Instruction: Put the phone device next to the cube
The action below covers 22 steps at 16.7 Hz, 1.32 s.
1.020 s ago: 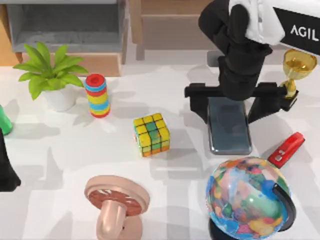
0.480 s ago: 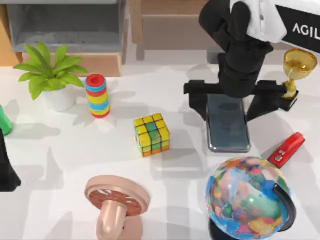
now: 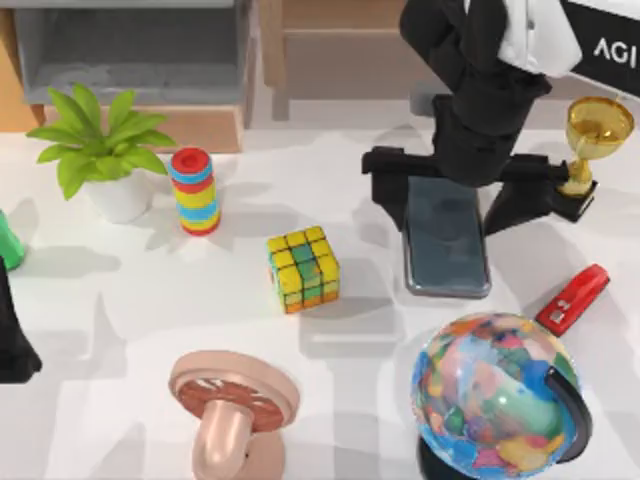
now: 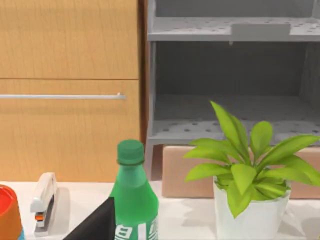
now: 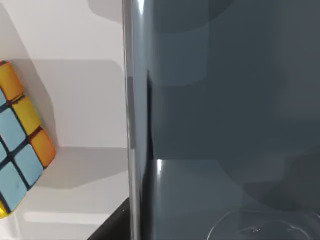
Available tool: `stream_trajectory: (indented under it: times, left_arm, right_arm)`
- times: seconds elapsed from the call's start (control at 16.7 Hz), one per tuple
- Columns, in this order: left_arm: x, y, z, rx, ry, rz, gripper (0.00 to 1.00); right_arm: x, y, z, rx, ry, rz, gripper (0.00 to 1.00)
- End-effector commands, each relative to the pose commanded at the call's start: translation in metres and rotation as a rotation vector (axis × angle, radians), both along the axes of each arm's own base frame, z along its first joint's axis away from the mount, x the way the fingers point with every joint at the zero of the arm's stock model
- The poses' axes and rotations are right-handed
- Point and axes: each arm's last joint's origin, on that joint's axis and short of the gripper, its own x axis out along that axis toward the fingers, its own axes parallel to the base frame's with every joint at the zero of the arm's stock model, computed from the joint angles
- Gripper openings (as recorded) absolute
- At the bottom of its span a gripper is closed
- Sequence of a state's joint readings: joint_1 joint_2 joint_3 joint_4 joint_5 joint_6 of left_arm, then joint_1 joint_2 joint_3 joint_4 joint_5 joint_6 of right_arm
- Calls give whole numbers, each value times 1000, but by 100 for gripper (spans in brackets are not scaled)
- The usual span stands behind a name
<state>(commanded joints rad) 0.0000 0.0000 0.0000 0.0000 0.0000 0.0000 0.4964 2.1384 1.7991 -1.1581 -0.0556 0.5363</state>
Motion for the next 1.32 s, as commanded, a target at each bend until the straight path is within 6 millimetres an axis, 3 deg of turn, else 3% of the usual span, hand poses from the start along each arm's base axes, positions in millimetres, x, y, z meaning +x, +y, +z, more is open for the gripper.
stream_trajectory:
  times: [0.78,1.32]
  left_arm:
    - [0,0,0,0,0,0,100]
    - [0,0,0,0,0,0,100]
  right_arm:
    - [-6,2,-4,77,61,-5,0]
    - [-3,3,-7,67,-9,6,0]
